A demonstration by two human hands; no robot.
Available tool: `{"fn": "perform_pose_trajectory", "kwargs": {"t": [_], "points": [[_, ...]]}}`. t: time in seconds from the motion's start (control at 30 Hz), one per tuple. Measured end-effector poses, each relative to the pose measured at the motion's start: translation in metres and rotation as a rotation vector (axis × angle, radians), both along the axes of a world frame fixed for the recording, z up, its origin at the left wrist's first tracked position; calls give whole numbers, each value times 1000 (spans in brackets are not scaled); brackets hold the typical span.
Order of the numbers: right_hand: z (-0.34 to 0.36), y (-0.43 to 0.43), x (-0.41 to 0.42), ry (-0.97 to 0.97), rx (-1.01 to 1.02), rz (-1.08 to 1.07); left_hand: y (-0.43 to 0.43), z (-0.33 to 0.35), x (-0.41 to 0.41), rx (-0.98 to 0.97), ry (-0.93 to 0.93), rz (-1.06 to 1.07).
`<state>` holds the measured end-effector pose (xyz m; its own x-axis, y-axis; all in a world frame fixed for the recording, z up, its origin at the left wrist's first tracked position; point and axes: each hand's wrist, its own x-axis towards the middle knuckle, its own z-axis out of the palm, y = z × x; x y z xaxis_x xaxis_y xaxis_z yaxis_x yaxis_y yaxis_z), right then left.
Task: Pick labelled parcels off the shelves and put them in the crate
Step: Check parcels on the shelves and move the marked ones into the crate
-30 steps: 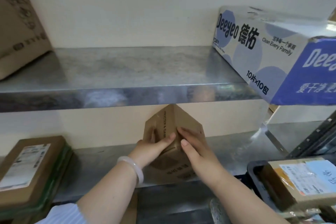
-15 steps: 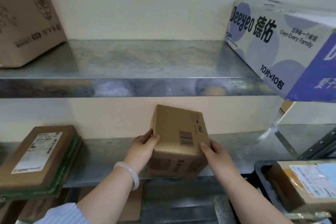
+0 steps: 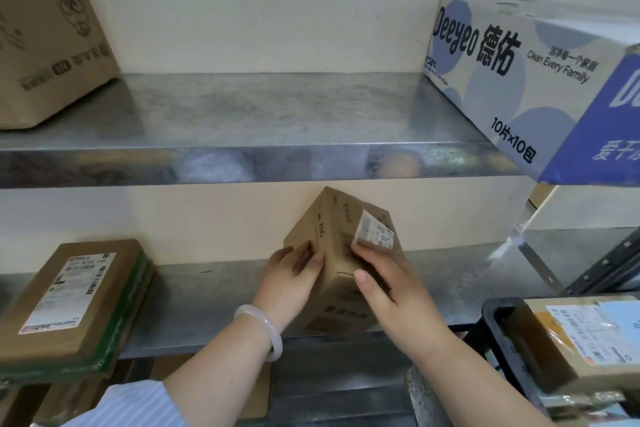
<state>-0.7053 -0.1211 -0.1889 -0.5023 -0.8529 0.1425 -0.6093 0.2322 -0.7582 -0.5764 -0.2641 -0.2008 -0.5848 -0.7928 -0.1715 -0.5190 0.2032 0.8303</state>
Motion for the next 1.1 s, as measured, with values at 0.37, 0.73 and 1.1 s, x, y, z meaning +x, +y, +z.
{"fn": "perform_pose_trajectory", "kwargs": {"t": [0.37,0.73,1.1], "points": [[-9,-6,-7,-64,49,-150,-5,6,7,137,137,-78],[-8,2,-25,59,206,-154,-8,-2,-18,79,-6,-188],[12,-23,30,452,63,220,14,9,63,-392,-234,-50]]}}
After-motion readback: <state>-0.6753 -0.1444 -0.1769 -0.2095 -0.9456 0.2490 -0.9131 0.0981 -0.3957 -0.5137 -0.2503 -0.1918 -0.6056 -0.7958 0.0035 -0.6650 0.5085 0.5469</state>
